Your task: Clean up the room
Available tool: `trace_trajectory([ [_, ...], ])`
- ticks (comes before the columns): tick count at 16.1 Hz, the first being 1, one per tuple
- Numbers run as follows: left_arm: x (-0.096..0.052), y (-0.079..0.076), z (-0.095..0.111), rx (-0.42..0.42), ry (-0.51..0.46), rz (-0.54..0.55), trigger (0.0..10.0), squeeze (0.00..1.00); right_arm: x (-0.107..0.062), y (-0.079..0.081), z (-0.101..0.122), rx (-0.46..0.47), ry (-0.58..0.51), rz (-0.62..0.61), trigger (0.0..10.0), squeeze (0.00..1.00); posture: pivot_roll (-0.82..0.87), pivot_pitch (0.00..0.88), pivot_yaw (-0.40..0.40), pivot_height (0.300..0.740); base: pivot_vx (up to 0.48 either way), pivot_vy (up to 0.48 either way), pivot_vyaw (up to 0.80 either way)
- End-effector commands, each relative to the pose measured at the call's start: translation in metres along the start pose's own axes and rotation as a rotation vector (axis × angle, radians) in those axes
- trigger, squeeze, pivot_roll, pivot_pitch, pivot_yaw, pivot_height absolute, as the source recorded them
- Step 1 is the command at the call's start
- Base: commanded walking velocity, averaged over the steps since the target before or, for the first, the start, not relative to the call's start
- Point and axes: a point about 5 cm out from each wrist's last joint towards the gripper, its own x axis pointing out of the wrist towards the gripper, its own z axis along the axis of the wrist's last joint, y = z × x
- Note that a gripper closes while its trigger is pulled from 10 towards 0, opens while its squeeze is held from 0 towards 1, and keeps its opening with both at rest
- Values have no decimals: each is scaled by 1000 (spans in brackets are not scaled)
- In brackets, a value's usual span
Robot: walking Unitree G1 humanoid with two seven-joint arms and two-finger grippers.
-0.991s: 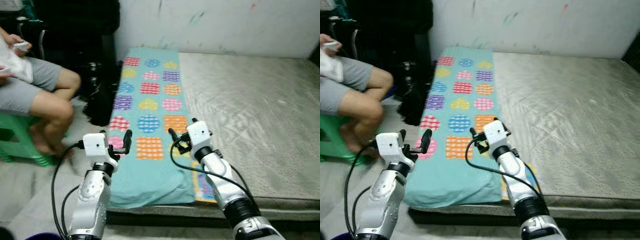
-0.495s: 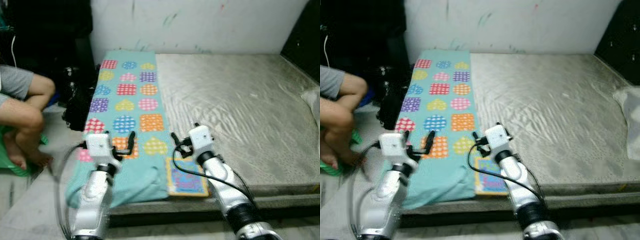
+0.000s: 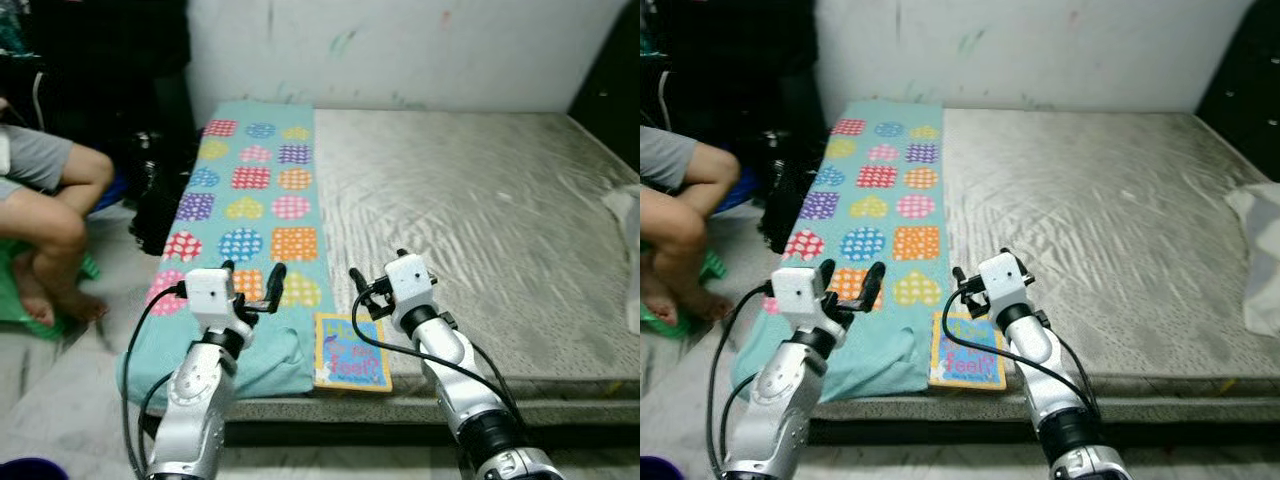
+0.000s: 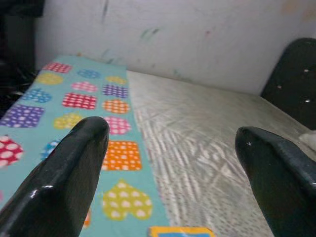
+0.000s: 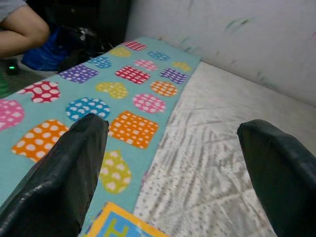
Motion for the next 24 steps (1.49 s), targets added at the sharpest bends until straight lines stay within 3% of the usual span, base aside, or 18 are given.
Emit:
trace_trajectory([
  [1,0,-2,3,1,-17,-19,10000,0,3,-2,6,-11,-17,5,10000,0,-102,0,-57,740,274,0,0],
  [9,0,-3,2,10,-11,-29,10000,0,3,0,5,-11,-11,13,10000,0,-94,0,-57,740,285,0,0],
  [16,2,1,-2,16,14,13,10000,0,3,-3,6,9,-22,7,10000,0,-94,0,-54,740,0,0,0],
  [24,5,3,-2,19,13,19,10000,0,6,-3,7,14,-15,10,10000,0,-101,0,-52,740,0,-317,0],
])
